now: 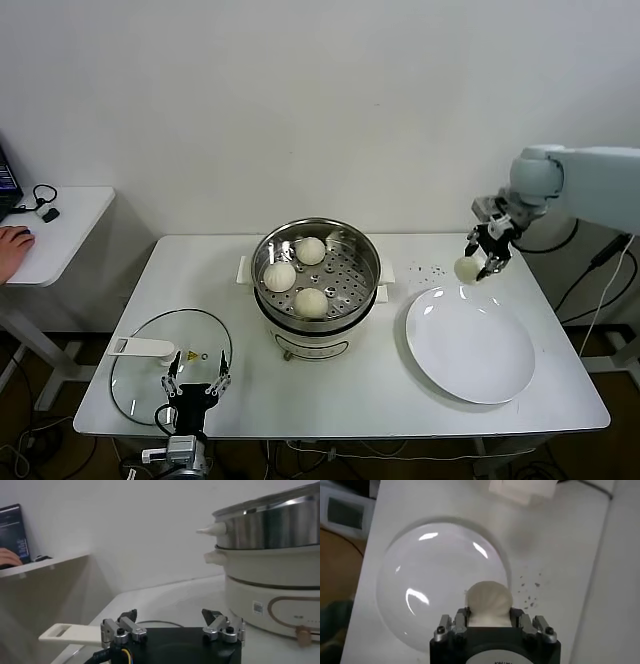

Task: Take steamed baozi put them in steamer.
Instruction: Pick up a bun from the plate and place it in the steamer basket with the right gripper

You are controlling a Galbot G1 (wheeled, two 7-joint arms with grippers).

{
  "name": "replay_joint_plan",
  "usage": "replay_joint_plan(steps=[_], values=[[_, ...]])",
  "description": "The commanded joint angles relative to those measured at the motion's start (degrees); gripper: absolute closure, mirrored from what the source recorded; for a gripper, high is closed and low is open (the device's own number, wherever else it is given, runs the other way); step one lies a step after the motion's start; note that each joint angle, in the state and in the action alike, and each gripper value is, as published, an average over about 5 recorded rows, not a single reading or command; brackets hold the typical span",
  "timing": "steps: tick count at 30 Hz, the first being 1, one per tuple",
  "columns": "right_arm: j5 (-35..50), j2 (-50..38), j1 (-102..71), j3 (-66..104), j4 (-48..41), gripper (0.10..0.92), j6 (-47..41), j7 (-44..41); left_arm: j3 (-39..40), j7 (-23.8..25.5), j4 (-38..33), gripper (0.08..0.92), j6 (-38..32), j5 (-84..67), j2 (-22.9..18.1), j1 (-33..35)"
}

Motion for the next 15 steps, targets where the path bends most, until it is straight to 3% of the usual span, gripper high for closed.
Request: replay_joint_plan(steps=[1, 15], values=[[15.2, 5.7, 16.7, -6.6, 8.9, 0.474, -3.1, -0.6, 0.4, 0.1, 0.0, 0.177, 0.3, 1.0, -2.8, -0.1], [19.2, 15.2, 10.7, 2.2, 9.2, 0.476, -8.4, 4.3, -0.6, 0.2, -0.6, 0.177, 0.5, 0.3, -2.8, 0.1]])
